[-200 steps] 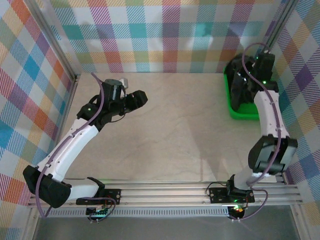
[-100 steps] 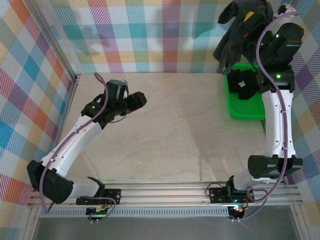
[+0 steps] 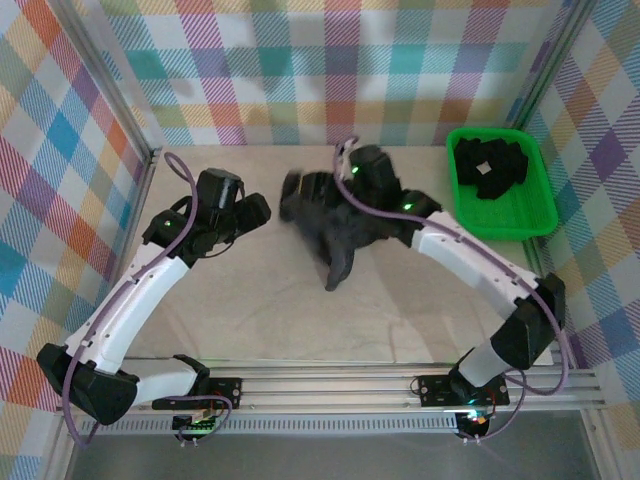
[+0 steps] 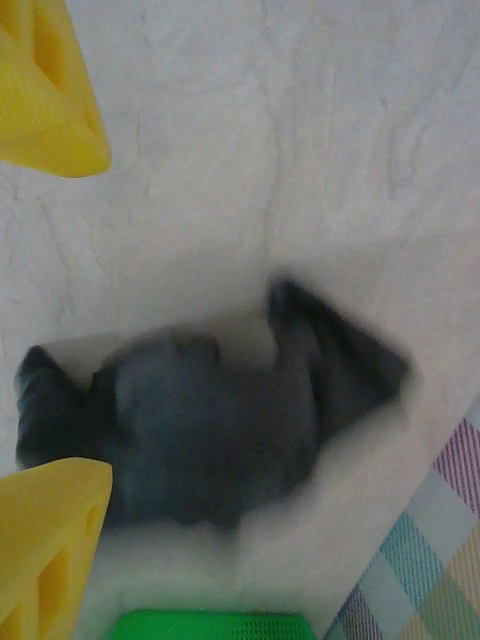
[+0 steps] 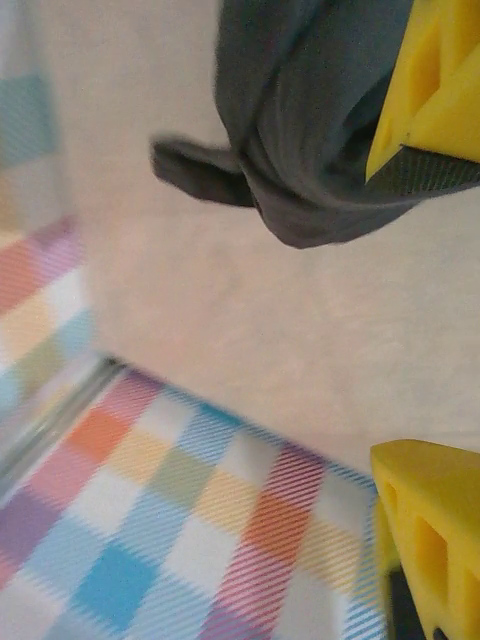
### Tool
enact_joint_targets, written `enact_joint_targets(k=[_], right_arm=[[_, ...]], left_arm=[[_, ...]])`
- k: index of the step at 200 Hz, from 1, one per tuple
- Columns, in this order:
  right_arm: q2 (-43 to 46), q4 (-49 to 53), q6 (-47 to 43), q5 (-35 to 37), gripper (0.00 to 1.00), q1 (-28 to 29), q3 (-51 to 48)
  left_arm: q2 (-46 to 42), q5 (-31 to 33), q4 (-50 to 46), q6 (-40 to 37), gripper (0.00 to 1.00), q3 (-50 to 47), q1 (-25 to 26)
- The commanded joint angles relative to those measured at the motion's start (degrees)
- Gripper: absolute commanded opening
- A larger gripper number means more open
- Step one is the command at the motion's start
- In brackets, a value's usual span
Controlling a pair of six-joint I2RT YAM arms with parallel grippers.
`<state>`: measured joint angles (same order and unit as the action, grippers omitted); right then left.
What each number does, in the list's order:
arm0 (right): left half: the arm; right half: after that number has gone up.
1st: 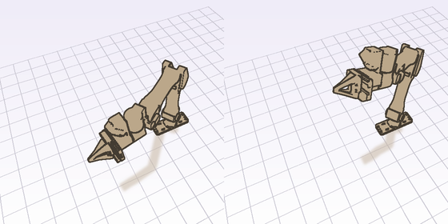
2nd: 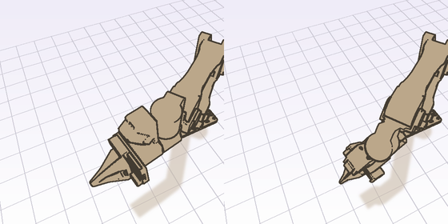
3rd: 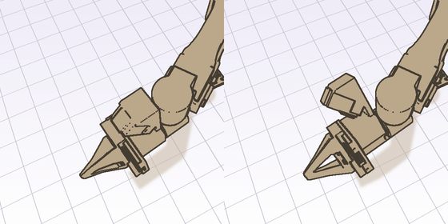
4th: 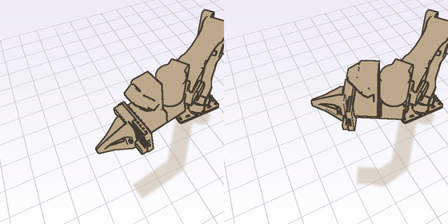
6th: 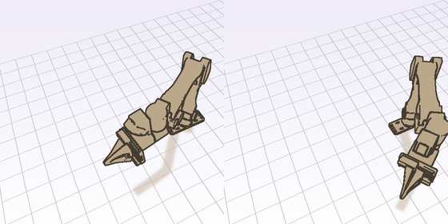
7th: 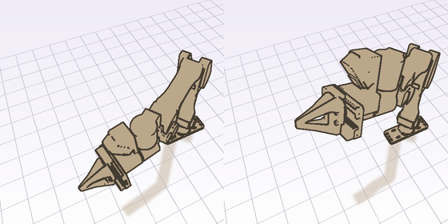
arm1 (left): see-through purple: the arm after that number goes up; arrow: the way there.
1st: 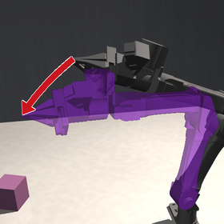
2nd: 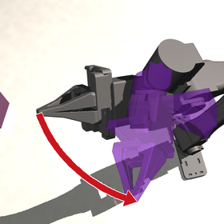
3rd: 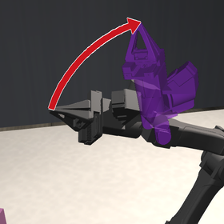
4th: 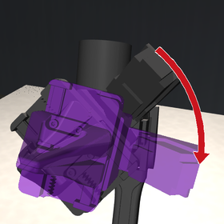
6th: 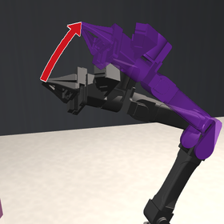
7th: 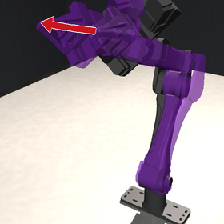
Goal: Fold and stack the t-shirts
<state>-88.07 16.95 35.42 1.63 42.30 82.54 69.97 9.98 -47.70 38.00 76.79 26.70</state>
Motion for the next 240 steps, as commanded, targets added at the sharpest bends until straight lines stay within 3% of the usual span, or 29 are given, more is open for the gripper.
enact_joint_targets(k=[1,39,76,121,167,201,240], right_arm=[[4.4,-1.1,1.5,5.1,0.67,-2.2,-4.7],[3.7,6.2,1.9,1.8,0.63,-11.2,-10.6],[-1.6,4.5,1.9,-5.0,0.60,-18.1,-15.3],[-17.0,6.1,-2.8,-10.7,0.56,-19.5,-4.7],[-18.4,-1.8,18.6,-16.4,0.62,-24.7,-12.5],[-22.9,-2.2,26.4,-19.2,0.61,-25.1,-10.5],[-26.2,-2.7,31.2,-19.8,0.57,-25.2,-8.1]], left_arm=[[-0.4,0.0,-4.8,0.8,0.74,-0.7,-0.9],[0.9,-6.4,-2.9,2.8,0.70,-5.4,-0.9],[7.2,-11.2,0.8,2.7,0.66,-6.5,0.3],[19.5,-10.7,2.5,0.1,0.67,1.4,1.3],[35.9,-8.1,-1.0,3.9,0.73,16.4,1.9],[45.5,-4.3,-3.7,7.1,0.81,25.6,0.3],[52.3,-5.0,-2.3,10.3,0.77,30.8,-3.9]])
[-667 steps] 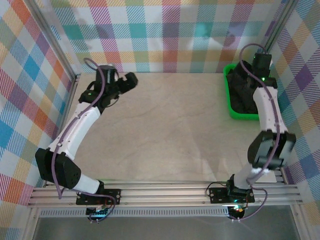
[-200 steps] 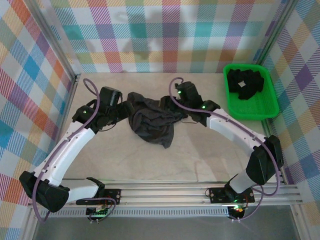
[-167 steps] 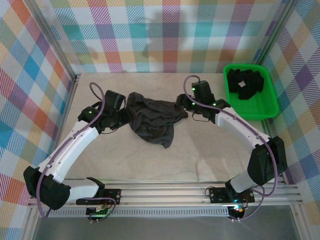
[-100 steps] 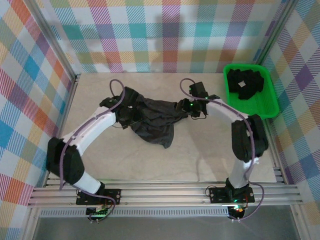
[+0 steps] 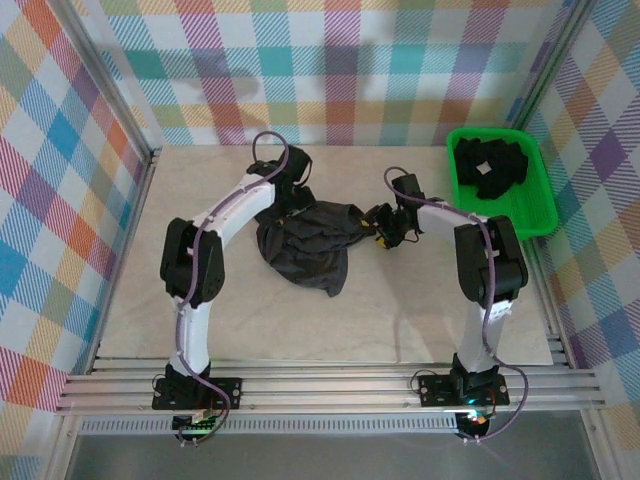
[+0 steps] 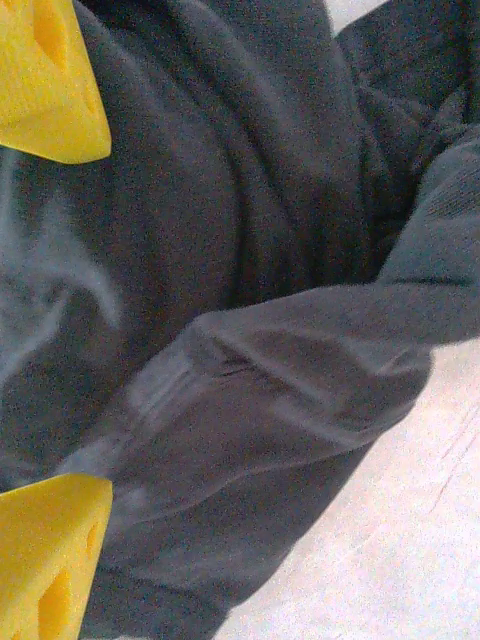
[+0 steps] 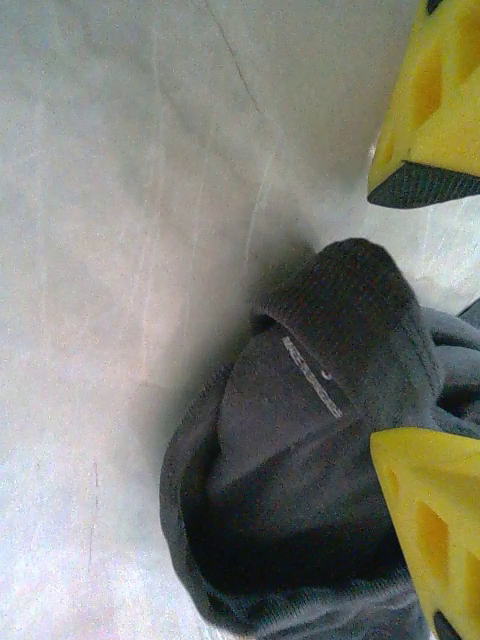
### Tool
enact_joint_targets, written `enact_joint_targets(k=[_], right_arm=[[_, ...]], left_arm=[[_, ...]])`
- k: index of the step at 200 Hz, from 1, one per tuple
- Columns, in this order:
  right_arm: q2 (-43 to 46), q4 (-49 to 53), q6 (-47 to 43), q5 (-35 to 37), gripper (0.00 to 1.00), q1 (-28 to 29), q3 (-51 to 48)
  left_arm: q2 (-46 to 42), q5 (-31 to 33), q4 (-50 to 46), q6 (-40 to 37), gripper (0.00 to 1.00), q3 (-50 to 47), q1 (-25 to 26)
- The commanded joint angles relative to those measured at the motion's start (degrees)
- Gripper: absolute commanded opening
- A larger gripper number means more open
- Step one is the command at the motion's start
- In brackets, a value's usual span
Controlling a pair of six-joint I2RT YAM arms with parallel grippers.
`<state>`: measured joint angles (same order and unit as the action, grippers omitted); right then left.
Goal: Fold and stack the t-shirts
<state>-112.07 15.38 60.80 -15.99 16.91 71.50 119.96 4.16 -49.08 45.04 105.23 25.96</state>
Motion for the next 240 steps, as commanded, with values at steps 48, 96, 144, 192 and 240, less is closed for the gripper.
enact_joint_targets(k=[48,96,144,192,240], right_arm=[[-5.1,0.3,6.1,-1.6,0.41,0.2,6.6],[-4.6,0.7,5.9,-0.8,0.20,0.2,7.9],[-2.8,1.8,4.8,0.4,0.10,0.2,8.5],[-0.1,6.0,-1.3,2.6,0.07,0.3,12.3],[3.6,12.3,-11.6,6.7,0.06,0.1,22.0]], left_arm=[[9.5,-2.5,0.4,3.9,0.63,8.9,-4.2],[7.7,-3.0,0.7,5.5,0.67,11.2,-2.4],[11.3,-7.7,-3.7,4.9,0.55,11.1,-1.2],[12.0,-6.6,-3.7,3.9,0.00,16.2,-2.3],[9.3,-4.9,-5.7,2.4,0.00,27.9,-3.2]])
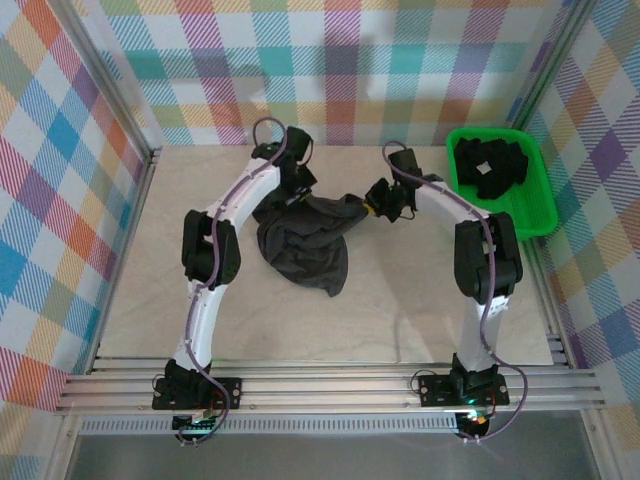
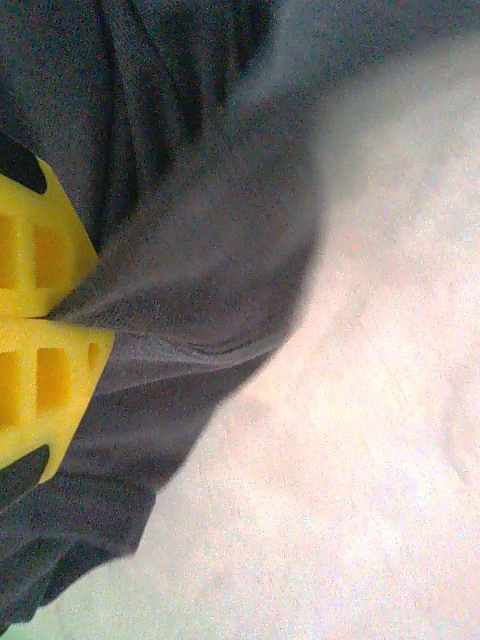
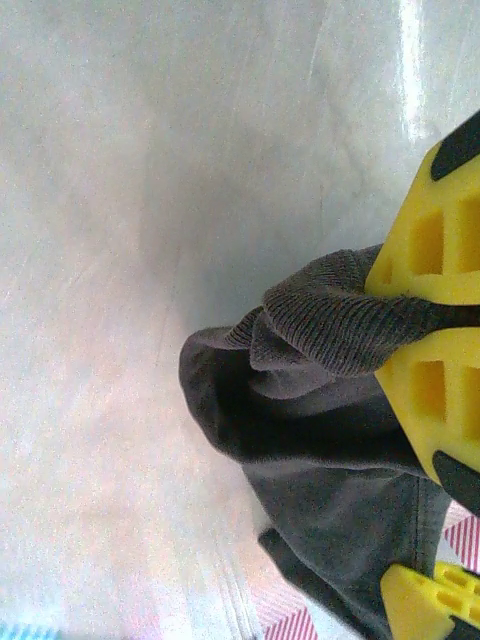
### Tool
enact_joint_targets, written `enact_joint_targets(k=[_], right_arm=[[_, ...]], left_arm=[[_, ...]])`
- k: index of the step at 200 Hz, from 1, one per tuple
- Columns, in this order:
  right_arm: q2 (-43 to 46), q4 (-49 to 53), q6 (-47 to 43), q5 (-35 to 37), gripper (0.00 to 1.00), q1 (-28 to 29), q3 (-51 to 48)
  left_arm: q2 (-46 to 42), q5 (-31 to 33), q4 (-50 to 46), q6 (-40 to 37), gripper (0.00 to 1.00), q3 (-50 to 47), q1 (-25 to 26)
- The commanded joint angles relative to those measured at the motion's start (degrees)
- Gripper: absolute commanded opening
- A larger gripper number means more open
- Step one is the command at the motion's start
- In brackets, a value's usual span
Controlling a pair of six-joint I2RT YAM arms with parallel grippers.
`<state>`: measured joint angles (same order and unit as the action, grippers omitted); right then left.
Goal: Fold and stack the t-shirts
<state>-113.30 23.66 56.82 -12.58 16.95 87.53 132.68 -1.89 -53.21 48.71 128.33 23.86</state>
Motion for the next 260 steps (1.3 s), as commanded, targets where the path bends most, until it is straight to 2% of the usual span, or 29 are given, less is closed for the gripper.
enact_joint_targets(k=[1,69,111,128,136,143,157,177,199,227,260], right_arm=[[4.9,4.2,-7.9,3.4,0.07,0.0,6.2],[10.6,4.1,-19.5,6.2,0.07,-2.8,22.2],[12.4,0.8,-22.4,3.8,0.07,-5.8,32.3],[14.5,-2.8,-23.8,2.1,0.09,-6.1,32.6],[15.6,-5.0,-24.1,0.8,0.13,-6.1,31.8],[16.6,-7.0,-23.8,-0.4,0.21,-6.2,30.7],[18.5,-9.3,-22.6,-2.6,0.48,-6.2,28.1],[21.1,-7.9,-20.7,-4.8,0.59,-6.2,22.7],[27.4,-8.8,-17.1,-4.4,0.61,-6.0,6.6],[34.2,-5.3,-11.9,-0.5,0.51,-4.3,-13.5],[34.4,-1.8,-5.1,4.5,0.49,2.3,-26.6]], left_arm=[[-3.5,1.1,-1.5,-1.2,0.00,5.0,-1.1],[-15.5,-3.9,10.2,0.7,0.00,7.4,-4.7],[-19.9,-7.0,15.9,3.3,0.00,9.7,-6.6],[-21.9,-6.8,17.6,3.2,0.00,9.7,-6.7],[-22.6,-7.3,18.3,3.4,0.00,9.6,-6.7],[-23.1,-7.8,18.6,3.7,0.00,9.5,-6.7],[-24.0,-8.9,18.8,3.9,0.00,8.4,-6.6],[-27.4,-8.7,19.2,3.0,0.00,1.8,-6.6],[-32.8,-6.9,19.7,0.1,0.00,-9.1,-6.7],[-39.8,-1.1,15.4,-6.4,0.00,-23.8,-6.7],[-51.3,4.2,12.3,-10.1,0.00,-43.2,-6.8]])
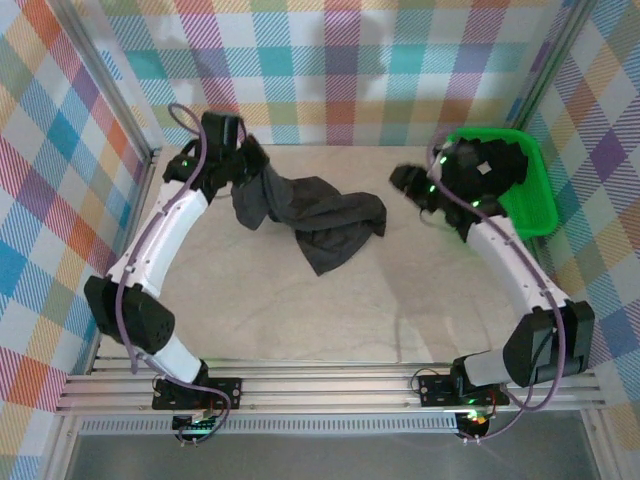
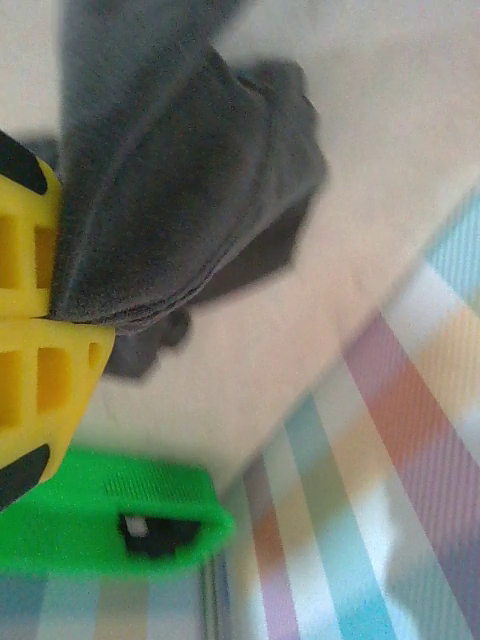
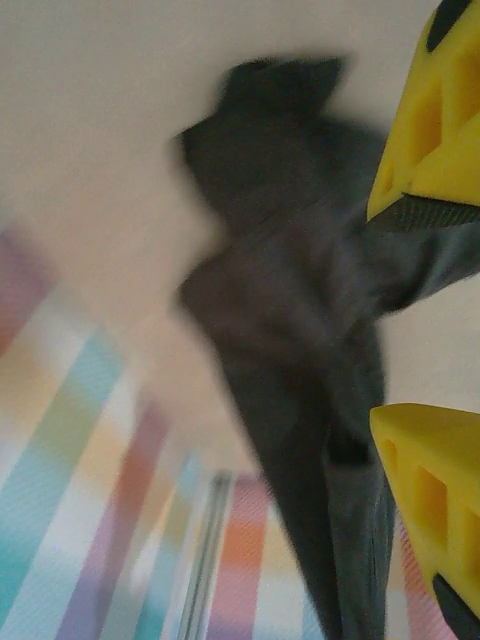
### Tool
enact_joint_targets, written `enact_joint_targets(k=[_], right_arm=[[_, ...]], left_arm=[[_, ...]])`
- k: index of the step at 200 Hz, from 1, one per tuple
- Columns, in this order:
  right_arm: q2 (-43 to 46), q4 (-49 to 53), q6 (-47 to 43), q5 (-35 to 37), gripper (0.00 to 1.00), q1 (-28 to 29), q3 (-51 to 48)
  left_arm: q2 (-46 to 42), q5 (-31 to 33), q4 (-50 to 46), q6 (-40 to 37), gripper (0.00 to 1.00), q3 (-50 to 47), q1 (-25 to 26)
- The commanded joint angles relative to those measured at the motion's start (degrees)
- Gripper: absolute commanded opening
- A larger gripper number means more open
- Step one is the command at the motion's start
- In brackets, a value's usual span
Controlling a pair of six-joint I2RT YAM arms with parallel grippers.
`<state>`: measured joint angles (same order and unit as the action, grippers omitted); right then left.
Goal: Fold and stack the t-shirts
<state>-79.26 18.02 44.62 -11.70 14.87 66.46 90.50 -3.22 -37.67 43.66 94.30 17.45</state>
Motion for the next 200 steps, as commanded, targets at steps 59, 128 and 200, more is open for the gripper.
enact_joint_targets(k=[59,128,200], right_arm=[[-15.3,4.3,19.3,4.3,0.50,9.9,1.8],[-34.3,9.3,26.8,6.8,0.55,10.6,24.1],[-45.3,8.3,30.7,5.8,0.29,9.0,32.2]], left_arm=[[-31.4,11.3,-8.7,0.1,0.00,-37.5,-0.4],[-34.3,10.3,-5.9,4.6,0.00,-45.7,-0.4],[-35.1,8.6,-6.2,3.8,0.00,-45.2,-0.4]])
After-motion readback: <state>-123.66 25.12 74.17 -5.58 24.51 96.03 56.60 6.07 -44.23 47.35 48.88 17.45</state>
